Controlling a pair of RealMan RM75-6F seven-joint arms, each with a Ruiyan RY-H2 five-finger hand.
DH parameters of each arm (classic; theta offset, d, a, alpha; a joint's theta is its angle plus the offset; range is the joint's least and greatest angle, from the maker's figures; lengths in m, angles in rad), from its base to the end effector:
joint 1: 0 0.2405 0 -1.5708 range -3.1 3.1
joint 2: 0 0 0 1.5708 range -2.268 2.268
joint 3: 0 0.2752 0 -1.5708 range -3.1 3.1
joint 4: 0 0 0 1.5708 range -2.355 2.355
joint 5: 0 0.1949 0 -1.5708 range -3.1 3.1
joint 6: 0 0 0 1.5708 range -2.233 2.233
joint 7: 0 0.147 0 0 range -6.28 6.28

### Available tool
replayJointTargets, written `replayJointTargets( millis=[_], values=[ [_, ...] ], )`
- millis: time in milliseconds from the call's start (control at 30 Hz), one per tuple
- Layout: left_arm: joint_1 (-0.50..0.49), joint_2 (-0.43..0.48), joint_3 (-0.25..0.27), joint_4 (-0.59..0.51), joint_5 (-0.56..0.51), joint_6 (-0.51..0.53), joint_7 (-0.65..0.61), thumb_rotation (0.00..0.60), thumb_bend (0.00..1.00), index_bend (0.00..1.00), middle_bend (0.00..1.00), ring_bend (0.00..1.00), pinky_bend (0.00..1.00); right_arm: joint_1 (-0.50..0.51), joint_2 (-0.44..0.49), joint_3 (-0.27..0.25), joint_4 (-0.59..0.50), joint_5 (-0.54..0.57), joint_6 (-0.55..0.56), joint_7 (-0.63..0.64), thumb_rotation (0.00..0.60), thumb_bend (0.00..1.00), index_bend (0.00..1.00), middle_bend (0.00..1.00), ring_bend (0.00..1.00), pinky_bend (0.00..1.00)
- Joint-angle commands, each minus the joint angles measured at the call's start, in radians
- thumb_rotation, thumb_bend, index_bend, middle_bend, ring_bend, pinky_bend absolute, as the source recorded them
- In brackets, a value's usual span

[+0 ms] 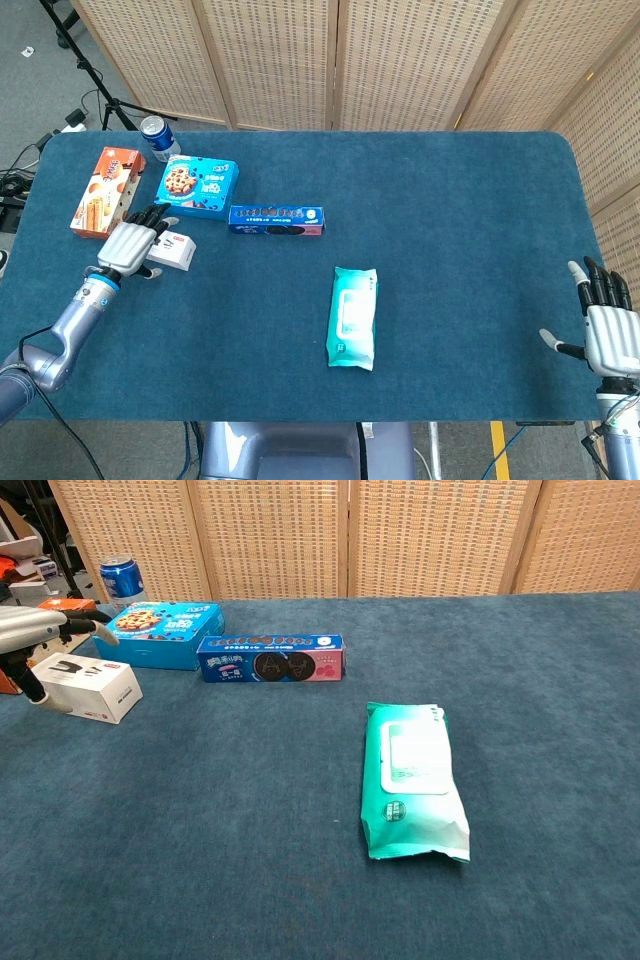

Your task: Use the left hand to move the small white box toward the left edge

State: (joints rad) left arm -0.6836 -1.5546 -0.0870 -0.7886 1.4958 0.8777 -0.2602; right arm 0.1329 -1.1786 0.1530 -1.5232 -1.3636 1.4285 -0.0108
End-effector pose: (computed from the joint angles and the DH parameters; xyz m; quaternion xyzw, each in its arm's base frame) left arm -0.2963 0.4086 0.0600 -0.7435 -0.3396 -0.3042 0.4891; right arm -0.3378 -0.2201 0.1856 0.5515 -0.3843 0.3882 0.6304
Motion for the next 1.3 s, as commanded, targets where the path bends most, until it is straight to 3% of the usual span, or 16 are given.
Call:
replayJointTargets(
  millis=[33,500,600,800,1000,1100,1300],
  values=[
    [-0.001,-0.01,0.006,0.015,-0.003,0.002,-0.007,0.6,0.26,0.3,0.13,0.16,0.3,0.001,0.001,0.0,0.001,0.002,-0.004,0.002,0.6,0.0,0.0,0.0,0.0,0.0],
    [0.01,0.032,0.005,-0.07,-0.035,0.004,-0.039,0.6,0.35,0.35,0.24,0.25,0.36,0.003,0.006,-0.004,-0.007,-0.001,-0.012,0.009,0.6,0.0,0.0,0.0,0.0,0.0],
    [0.027,0.106,0.012,-0.155,-0.014,0.053,-0.073,0.6,0.35,0.35,0.25,0.26,0.36,0.002,0.009,-0.005,-0.01,-0.003,-0.011,0.016,0.6,0.0,0.0,0.0,0.0,0.0],
    [0.04,0.237,0.041,-0.304,0.004,0.045,-0.096,0.6,0.35,0.35,0.26,0.26,0.36,0.0,0.013,-0.006,-0.014,-0.007,-0.009,0.021,0.6,0.0,0.0,0.0,0.0,0.0],
    [0.018,0.437,0.091,-0.53,-0.01,-0.083,-0.015,0.6,0.36,0.35,0.28,0.28,0.36,-0.001,0.016,-0.009,-0.02,-0.014,-0.007,0.023,0.6,0.0,0.0,0.0,0.0,0.0],
    [-0.002,0.493,0.109,-0.598,-0.029,-0.159,0.031,0.6,0.37,0.36,0.29,0.28,0.36,-0.001,0.017,-0.01,-0.021,-0.015,-0.006,0.022,0.6,0.0,0.0,0.0,0.0,0.0],
    [-0.103,0.587,0.128,-0.72,-0.149,-0.428,0.094,0.6,0.37,0.38,0.32,0.29,0.36,0.002,0.015,-0.01,-0.02,-0.01,-0.012,0.019,0.6,0.0,0.0,0.0,0.0,0.0]
  ],
)
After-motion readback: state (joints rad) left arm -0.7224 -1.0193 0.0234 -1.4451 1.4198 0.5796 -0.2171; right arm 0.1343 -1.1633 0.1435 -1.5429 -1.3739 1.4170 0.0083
